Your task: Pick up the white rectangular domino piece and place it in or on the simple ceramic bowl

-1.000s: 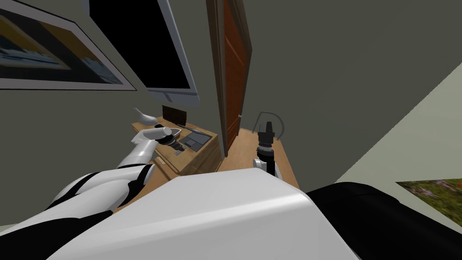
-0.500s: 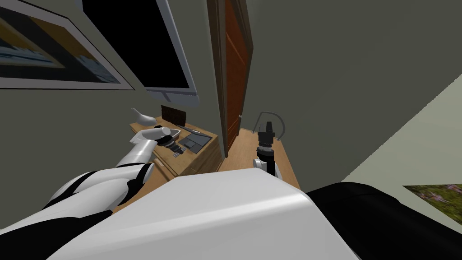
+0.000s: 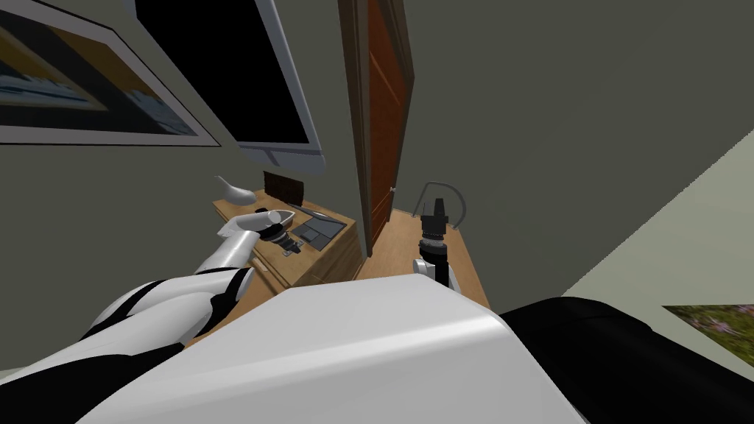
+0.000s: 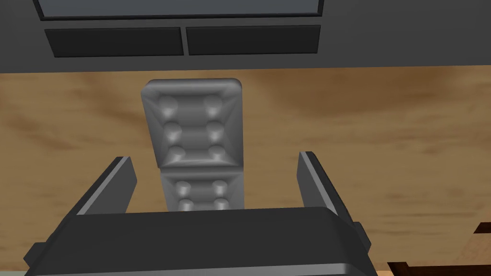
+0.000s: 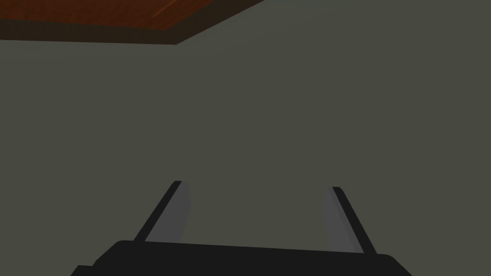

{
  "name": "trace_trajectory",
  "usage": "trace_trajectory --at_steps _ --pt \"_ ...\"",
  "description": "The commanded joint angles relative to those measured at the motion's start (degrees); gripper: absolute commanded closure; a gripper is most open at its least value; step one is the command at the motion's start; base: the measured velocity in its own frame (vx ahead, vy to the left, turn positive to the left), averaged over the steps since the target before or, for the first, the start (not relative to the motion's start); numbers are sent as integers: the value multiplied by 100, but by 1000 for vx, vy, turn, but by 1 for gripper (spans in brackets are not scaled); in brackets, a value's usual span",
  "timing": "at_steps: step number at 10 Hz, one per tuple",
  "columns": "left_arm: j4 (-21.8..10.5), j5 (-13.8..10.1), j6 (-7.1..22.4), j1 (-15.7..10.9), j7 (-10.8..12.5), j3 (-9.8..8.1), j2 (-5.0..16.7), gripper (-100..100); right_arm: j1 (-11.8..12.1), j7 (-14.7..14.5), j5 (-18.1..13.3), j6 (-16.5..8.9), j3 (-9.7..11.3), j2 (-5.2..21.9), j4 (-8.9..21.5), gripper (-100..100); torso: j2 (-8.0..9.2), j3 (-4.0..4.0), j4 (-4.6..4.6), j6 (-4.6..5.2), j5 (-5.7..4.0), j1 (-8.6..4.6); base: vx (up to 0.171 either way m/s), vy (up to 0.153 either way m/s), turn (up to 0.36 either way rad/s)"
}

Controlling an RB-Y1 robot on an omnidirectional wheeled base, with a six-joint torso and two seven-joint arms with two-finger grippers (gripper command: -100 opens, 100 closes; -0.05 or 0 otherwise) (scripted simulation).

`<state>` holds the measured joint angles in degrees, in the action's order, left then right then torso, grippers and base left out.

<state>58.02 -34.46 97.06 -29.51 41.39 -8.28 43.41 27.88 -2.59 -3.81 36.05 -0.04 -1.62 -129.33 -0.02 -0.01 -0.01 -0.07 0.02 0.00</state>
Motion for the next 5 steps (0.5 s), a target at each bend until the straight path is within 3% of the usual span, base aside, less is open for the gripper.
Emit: trace_trajectory --at_steps 1,2,5 --pt "0 0 0 0 0 0 0 -100 0 0 0 0 0 0 0 0 0 0 0 0 0 0 0 0 0" --pt "-7 4 -20 2 -6 1 -5 100 0 0 0 0 0 0 0 0 1 1 1 0 -1 0 0 0 0" --pt "-6 4 -20 0 -4 0 -3 100 0 0 0 0 0 0 0 0 2 1 0 1 1 1 0 0 0"
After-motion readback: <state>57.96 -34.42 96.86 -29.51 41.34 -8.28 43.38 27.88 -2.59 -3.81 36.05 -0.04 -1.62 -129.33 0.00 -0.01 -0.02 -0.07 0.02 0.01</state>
